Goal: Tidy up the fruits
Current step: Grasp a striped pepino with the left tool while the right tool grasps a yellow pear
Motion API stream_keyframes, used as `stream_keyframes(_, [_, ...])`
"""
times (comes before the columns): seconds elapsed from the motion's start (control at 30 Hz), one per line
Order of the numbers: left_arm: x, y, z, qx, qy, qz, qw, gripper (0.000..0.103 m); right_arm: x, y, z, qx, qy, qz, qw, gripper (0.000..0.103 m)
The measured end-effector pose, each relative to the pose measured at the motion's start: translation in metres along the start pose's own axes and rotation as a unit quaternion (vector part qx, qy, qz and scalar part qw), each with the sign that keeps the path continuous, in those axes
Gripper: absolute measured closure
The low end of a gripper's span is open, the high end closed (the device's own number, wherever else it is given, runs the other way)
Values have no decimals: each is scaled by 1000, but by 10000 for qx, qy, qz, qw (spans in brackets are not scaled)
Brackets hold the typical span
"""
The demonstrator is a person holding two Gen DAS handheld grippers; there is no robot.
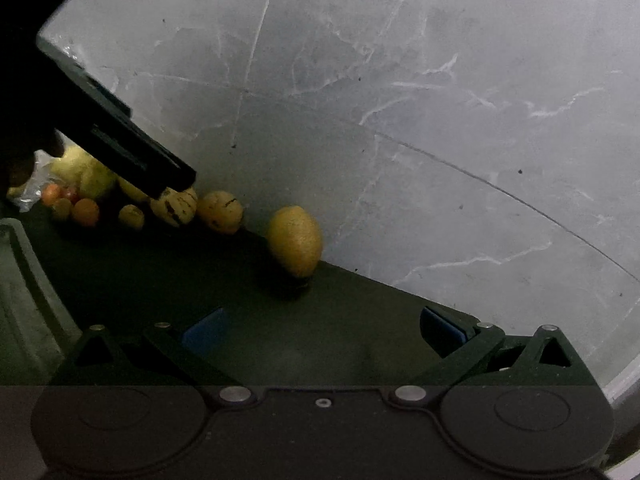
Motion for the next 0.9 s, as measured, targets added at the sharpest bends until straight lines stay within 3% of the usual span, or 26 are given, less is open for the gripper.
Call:
stream_keyframes(0.33, [-3, -15, 44, 173, 354, 520, 9979, 4, -6, 3, 44, -381, 4, -481, 9981, 6])
stream_keyframes(0.9, [1, -23, 74, 421, 736, 797, 9932, 26, -24, 10, 99, -587, -265, -1096, 9919, 19])
Point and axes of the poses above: each gripper's, at about its wrist camera, not at the fingertips, and z roughly the way its jaws point, y to its left, x to its underside, the point moved 3 cm from there along z, roughly the way its jaws point, and after that the axes turned 1 degree about x, right-handed, at the moved point
